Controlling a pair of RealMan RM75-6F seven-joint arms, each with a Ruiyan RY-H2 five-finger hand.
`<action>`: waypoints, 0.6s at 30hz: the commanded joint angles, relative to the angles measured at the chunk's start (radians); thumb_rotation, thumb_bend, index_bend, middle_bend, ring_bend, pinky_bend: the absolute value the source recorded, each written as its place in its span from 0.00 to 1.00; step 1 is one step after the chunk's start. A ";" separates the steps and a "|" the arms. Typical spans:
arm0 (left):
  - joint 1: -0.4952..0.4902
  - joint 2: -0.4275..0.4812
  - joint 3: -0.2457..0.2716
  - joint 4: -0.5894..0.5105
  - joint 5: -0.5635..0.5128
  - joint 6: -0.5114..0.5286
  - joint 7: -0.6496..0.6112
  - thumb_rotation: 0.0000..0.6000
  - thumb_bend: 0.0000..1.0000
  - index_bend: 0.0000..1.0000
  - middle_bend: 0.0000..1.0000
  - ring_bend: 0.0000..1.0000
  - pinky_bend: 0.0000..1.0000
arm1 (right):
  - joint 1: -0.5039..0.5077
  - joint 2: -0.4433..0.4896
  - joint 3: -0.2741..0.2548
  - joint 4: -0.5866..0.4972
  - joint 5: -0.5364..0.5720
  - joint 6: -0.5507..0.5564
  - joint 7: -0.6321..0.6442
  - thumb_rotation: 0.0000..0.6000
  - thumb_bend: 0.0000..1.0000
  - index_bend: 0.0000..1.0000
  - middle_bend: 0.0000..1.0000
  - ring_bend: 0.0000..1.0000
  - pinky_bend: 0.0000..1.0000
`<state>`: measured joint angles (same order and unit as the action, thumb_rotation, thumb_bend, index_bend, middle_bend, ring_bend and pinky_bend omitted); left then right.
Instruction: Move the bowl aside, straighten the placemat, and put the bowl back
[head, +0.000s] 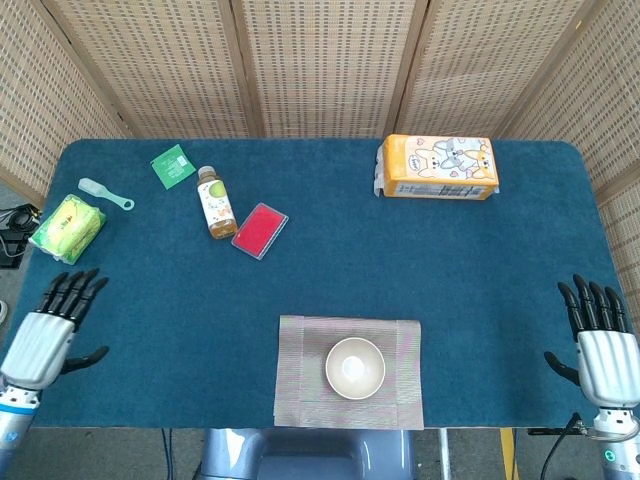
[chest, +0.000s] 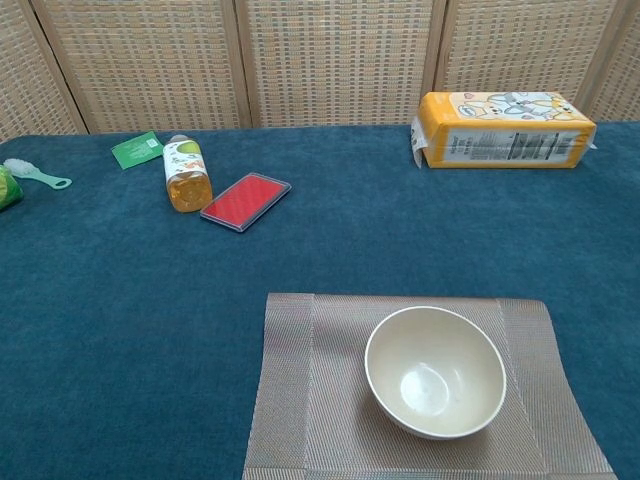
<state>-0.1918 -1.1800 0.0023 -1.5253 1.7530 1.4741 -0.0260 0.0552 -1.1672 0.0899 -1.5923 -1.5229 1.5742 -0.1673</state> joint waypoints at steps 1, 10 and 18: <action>-0.161 -0.071 0.026 0.061 0.213 -0.098 -0.013 1.00 0.00 0.00 0.00 0.00 0.00 | 0.006 -0.004 0.008 -0.002 0.028 -0.022 -0.021 1.00 0.00 0.00 0.00 0.00 0.00; -0.438 -0.258 -0.013 0.126 0.328 -0.365 0.012 1.00 0.00 0.11 0.00 0.00 0.00 | 0.023 -0.034 0.043 0.028 0.121 -0.066 -0.082 1.00 0.00 0.00 0.00 0.00 0.00; -0.614 -0.442 -0.024 0.251 0.354 -0.510 0.032 1.00 0.00 0.17 0.00 0.00 0.00 | 0.030 -0.050 0.048 0.056 0.141 -0.077 -0.097 1.00 0.00 0.00 0.00 0.00 0.00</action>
<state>-0.7656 -1.5795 -0.0190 -1.3101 2.0933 0.9927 0.0053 0.0851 -1.2158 0.1376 -1.5376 -1.3833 1.4978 -0.2631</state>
